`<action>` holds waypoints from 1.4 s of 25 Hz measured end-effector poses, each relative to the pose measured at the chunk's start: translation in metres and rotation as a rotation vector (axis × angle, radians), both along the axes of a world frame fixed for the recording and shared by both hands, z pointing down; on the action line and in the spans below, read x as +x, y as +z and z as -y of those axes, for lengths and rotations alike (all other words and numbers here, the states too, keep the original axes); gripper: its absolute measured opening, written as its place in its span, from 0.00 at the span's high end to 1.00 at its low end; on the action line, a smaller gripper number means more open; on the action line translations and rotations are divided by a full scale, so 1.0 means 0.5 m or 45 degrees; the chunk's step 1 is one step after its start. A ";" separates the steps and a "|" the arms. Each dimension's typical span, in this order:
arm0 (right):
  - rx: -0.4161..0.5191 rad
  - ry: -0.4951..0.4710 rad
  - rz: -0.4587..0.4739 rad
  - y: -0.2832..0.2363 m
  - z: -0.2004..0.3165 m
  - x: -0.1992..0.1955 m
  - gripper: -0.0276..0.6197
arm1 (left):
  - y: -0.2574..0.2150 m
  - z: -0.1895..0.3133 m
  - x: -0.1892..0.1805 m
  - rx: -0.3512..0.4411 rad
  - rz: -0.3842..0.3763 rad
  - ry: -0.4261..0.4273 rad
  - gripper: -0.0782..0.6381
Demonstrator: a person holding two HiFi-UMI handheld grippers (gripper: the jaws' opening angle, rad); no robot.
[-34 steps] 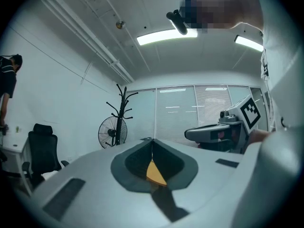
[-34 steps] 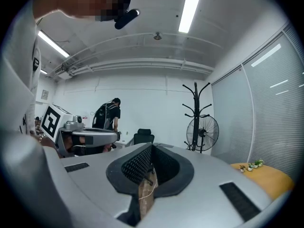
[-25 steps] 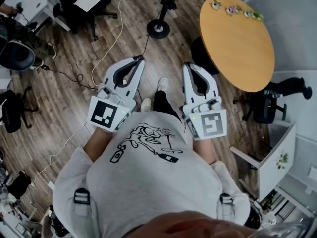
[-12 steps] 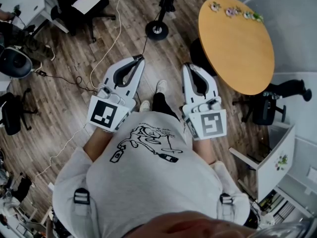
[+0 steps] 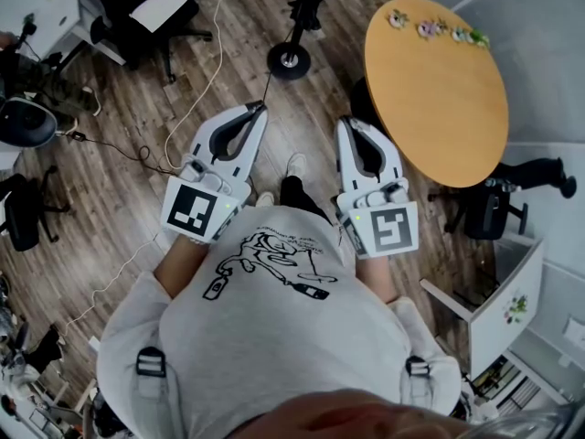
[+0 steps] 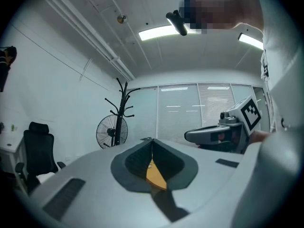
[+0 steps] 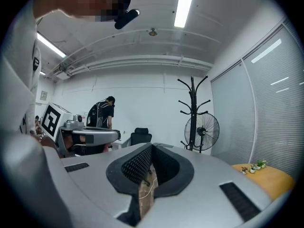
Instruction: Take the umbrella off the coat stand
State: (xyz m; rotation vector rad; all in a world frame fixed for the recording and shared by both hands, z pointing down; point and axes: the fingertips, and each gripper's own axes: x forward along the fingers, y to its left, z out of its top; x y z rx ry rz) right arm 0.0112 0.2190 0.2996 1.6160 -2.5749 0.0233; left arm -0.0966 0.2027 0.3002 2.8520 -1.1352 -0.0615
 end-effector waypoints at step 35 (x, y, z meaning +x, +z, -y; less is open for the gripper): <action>0.001 -0.079 0.025 -0.004 0.274 0.213 0.93 | -0.024 0.264 0.226 0.032 0.034 -0.051 0.88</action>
